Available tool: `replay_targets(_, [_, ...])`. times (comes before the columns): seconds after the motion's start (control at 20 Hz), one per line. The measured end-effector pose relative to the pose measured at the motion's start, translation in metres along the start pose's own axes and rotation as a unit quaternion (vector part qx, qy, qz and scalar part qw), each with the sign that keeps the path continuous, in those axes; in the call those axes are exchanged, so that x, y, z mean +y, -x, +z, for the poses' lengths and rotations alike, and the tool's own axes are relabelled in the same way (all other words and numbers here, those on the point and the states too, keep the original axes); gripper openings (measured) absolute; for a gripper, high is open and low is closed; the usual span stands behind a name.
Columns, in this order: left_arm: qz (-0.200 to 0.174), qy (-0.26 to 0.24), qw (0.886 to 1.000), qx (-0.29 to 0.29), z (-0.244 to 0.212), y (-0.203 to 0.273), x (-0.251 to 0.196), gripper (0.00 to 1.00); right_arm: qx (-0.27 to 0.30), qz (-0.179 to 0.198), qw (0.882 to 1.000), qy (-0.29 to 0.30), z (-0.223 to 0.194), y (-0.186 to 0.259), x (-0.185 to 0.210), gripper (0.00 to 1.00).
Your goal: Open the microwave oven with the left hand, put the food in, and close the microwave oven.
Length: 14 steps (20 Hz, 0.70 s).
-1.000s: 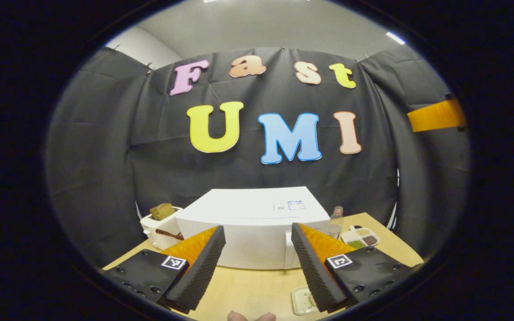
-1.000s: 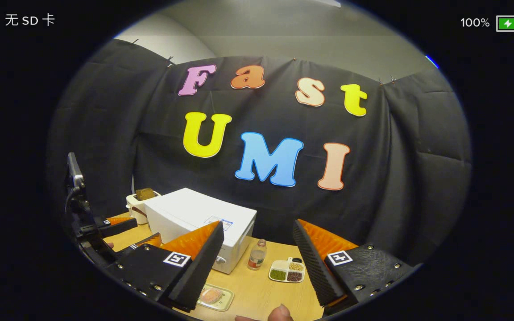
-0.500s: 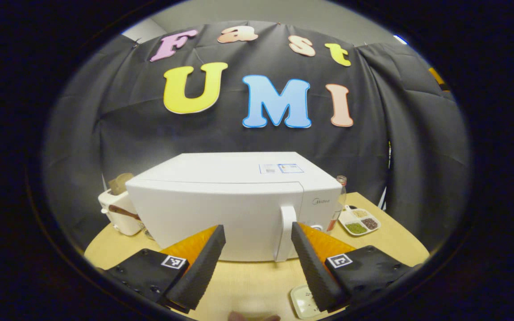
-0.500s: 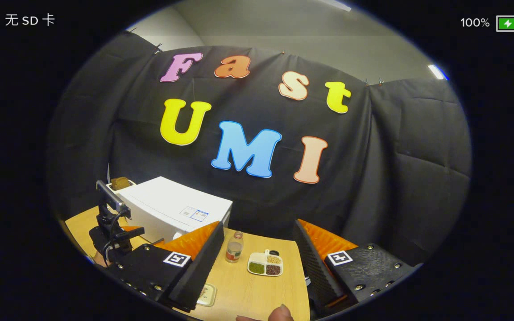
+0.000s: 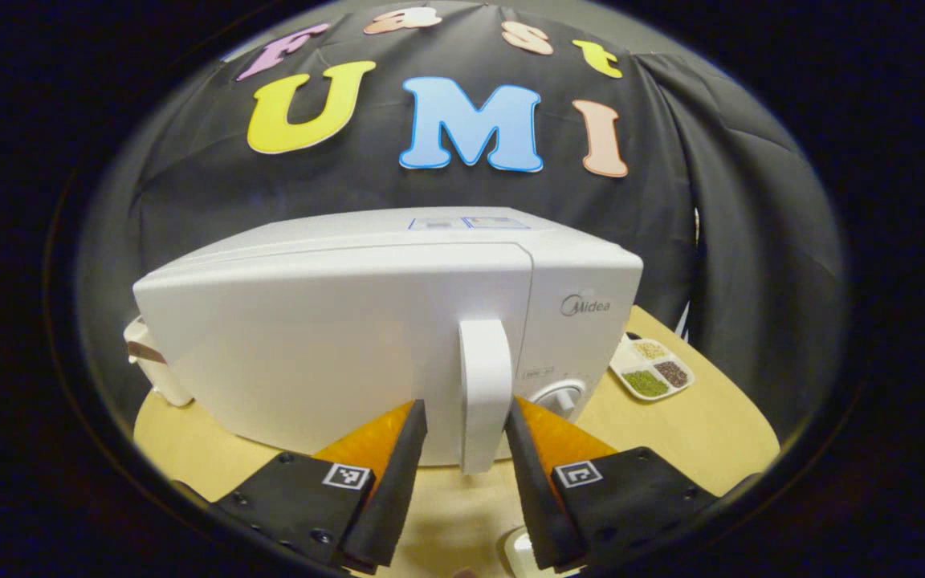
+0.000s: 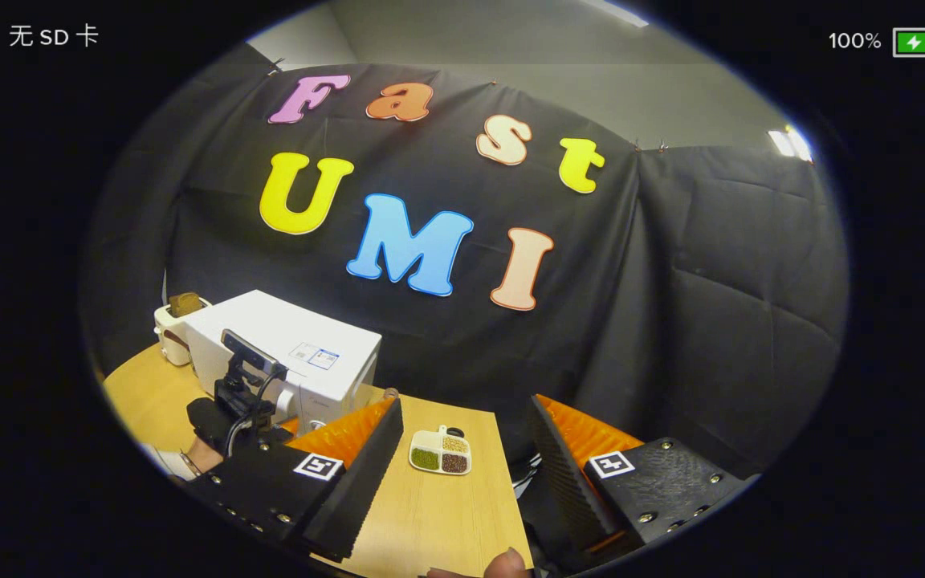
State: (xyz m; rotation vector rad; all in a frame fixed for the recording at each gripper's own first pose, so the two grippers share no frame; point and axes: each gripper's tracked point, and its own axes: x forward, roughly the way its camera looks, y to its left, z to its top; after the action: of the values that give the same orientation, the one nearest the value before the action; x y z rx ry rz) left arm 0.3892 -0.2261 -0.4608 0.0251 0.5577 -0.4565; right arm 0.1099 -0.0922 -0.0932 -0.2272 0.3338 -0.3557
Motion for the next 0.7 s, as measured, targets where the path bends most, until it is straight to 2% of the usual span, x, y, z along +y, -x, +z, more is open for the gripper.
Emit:
replay_targets(0.05, [-0.004,0.01,1.0,0.002,-0.002,-0.002,-0.005,0.63,0.0,-0.004,1.0,0.001,-0.001,0.003,-0.003,0.96])
replay_targets(0.1, [-0.002,0.015,1.0,0.006,-0.006,-0.003,-0.009,0.51,0.0,-0.006,1.0,0.0,-0.002,0.006,-0.005,0.95])
replay_targets(0.2, [0.004,0.001,1.0,0.01,-0.006,-0.004,-0.008,0.32,0.001,-0.003,1.0,-0.005,-0.005,0.012,-0.007,0.96])
replay_targets(0.25, [0.002,0.001,1.0,0.016,-0.01,-0.003,-0.009,0.32,0.0,-0.001,1.0,-0.011,-0.005,0.015,-0.008,0.95])
replay_targets(0.3, [-0.002,0.0,1.0,0.015,-0.008,-0.003,-0.008,0.27,-0.004,0.003,1.0,-0.017,-0.004,0.017,-0.008,0.95])
replay_targets(0.5, [-0.012,0.0,1.0,0.016,-0.01,-0.002,-0.008,0.18,-0.024,0.028,0.998,-0.047,0.006,0.026,-0.002,0.96])
replay_targets(0.7, [-0.014,-0.029,0.999,0.036,-0.012,0.0,-0.009,0.18,-0.041,0.042,0.996,-0.063,0.012,0.036,-0.005,0.96])
